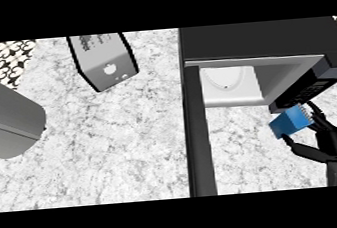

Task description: Pick up the milk, place it into the microwave and close the microwave

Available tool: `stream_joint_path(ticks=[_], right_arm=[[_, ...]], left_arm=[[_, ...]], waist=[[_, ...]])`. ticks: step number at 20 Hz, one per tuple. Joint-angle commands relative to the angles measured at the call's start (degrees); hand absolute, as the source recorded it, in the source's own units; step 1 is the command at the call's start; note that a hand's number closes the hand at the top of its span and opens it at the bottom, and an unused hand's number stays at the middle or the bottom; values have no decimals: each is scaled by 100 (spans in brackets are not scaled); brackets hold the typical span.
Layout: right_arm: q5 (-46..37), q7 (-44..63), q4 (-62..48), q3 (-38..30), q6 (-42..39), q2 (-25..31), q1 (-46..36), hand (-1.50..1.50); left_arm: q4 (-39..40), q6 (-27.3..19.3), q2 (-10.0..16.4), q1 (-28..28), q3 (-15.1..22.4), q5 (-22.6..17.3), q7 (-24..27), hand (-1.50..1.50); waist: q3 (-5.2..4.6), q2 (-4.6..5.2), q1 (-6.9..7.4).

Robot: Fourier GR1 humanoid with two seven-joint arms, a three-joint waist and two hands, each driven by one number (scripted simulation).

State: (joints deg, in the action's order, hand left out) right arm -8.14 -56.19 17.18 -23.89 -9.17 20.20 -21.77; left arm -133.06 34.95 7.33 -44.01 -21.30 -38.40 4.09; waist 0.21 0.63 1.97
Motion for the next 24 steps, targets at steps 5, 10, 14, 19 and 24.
stream_joint_path(ticks=[5, 10, 14, 19, 24], right_arm=[[-27, -637, -233, 53, -215, -320, -414, 150], [3, -1123, -155, 103, -125, -700, -113, 150], [-186, -1138, 146, 413, 115, -1169, 146, 150], [-300, -708, 317, 527, 535, -1115, -153, 150], [-282, -531, 624, 589, 993, -1463, -380, 150]], left_arm=[[-323, 99, 91, -44, -115, -443, 60, -150], [-339, 62, -8, -93, 9, -393, -22, -150], [-735, -61, -61, -375, -2, -577, -133, -150], [-400, 215, 187, -478, -460, -940, -26, -150], [-112, 224, 152, -277, -357, -788, -83, -150]], waist=[[17, 3, 86], [6, -21, -26], [-6, -61, -85], [-12, -62, -50], [-18, -69, -109]])
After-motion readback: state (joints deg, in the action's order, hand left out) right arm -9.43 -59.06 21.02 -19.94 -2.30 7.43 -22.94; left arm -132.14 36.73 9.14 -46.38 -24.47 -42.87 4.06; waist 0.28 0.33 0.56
